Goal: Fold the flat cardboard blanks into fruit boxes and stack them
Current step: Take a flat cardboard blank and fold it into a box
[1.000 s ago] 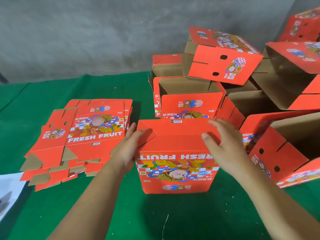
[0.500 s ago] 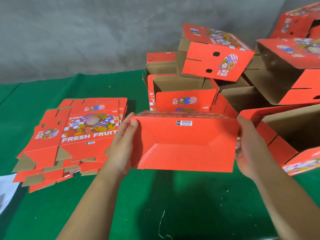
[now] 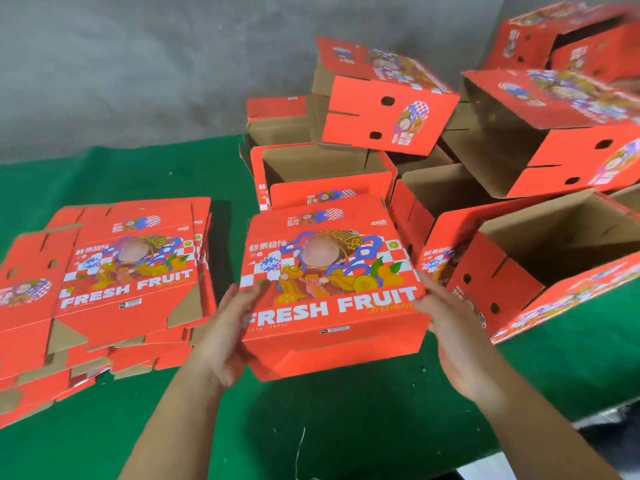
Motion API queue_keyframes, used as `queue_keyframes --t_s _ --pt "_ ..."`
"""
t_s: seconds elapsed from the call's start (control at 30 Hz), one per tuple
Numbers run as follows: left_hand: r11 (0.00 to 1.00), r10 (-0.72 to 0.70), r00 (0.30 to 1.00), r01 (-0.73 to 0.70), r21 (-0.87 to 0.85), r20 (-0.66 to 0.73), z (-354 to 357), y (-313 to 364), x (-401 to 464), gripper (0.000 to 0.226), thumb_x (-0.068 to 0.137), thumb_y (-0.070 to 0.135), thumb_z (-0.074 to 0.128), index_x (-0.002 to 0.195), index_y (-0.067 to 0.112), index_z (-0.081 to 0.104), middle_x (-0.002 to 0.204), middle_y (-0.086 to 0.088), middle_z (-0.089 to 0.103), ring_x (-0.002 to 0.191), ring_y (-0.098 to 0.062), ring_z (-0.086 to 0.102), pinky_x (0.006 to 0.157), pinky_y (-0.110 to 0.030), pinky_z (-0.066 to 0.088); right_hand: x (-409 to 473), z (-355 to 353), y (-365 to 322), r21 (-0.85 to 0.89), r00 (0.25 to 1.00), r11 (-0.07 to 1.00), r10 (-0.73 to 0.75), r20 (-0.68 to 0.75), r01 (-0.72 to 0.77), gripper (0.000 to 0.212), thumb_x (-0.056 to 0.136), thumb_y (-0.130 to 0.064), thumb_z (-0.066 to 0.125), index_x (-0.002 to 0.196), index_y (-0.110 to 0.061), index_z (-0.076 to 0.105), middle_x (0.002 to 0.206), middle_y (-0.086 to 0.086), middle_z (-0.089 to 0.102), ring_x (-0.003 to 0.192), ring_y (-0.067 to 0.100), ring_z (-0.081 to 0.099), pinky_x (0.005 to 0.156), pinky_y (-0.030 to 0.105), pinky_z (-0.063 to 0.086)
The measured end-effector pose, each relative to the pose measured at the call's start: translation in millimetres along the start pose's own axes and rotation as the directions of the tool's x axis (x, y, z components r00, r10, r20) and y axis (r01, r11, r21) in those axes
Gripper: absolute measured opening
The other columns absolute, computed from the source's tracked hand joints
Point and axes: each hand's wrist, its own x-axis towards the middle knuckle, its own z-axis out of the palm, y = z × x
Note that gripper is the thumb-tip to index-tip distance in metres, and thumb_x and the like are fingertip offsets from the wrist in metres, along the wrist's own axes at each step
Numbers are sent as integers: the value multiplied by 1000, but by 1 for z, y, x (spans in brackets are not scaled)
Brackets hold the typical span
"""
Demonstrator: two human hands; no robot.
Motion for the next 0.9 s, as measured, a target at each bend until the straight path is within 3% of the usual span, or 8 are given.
queue_keyframes --t_s 0.13,0.27,0.4,0.5,0.63,0.73,0.83,0.9 --pt "970 178 984 -173 173 -17 -5 -14 -1 52 87 11 74 129 35 55 116 -5 75 88 -27 76 68 -40 60 -4 -7 20 -203 999 979 -38 -11 35 52 91 1 52 126 -34 69 124 -11 72 113 6 68 83 13 53" --pt "871 397 918 -377 316 -1 -5 -12 4 67 82 11 72 133 47 45 122 -1 62 86 -16 71 60 -32 59 10 1 33 -177 984 984 2 -178 -34 51 91 1 63 106 -48 62 121 -4 61 107 11 67 81 29 58" --pt "895 277 959 -279 348 56 -6 -13 15 86 88 7 73 154 40 31 126 -12 56 86 -19 72 65 -26 59 24 4 43 -161 979 976 120 -165 -147 61 91 -14 71 143 -37 47 120 2 64 103 22 71 96 50 56" --pt "896 263 964 -259 362 39 -9 -16 18 67 77 22 74 135 41 46 123 -23 59 85 -21 71 62 -28 57 31 2 47 -145 979 980 110 -172 -135 47 91 -11 71 121 -43 55 117 -2 64 88 14 75 82 40 63" --pt "905 269 963 -257 340 13 -10 -20 14 53 72 25 77 117 32 51 124 -9 64 103 -27 71 67 -36 61 32 0 57 -103 972 986 107 -208 -130 42 91 -3 68 110 -37 50 109 0 64 79 10 74 67 33 63" --pt "961 229 969 -241 136 95 -3 -23 9 30 74 24 64 103 26 60 113 0 64 101 -12 65 83 -43 48 27 -5 68 -68 959 988 116 -258 -138 46 91 1 66 113 -33 43 106 10 68 85 19 74 75 38 63" --pt "991 94 977 -110 75 190 16 -35 0 47 91 52 56 125 20 61 121 -2 68 109 -14 61 94 -48 42 19 -15 82 -27 927 986 143 -346 -162 58 88 2 67 125 -36 42 107 7 72 95 23 73 93 50 58" --pt "983 -45 970 1 181 241 37 -42 -6 60 96 77 37 135 39 61 135 5 67 122 -10 62 99 -49 47 14 -22 91 11 907 986 157 -390 -166 62 87 4 65 128 -36 42 111 9 72 104 30 70 97 53 56"
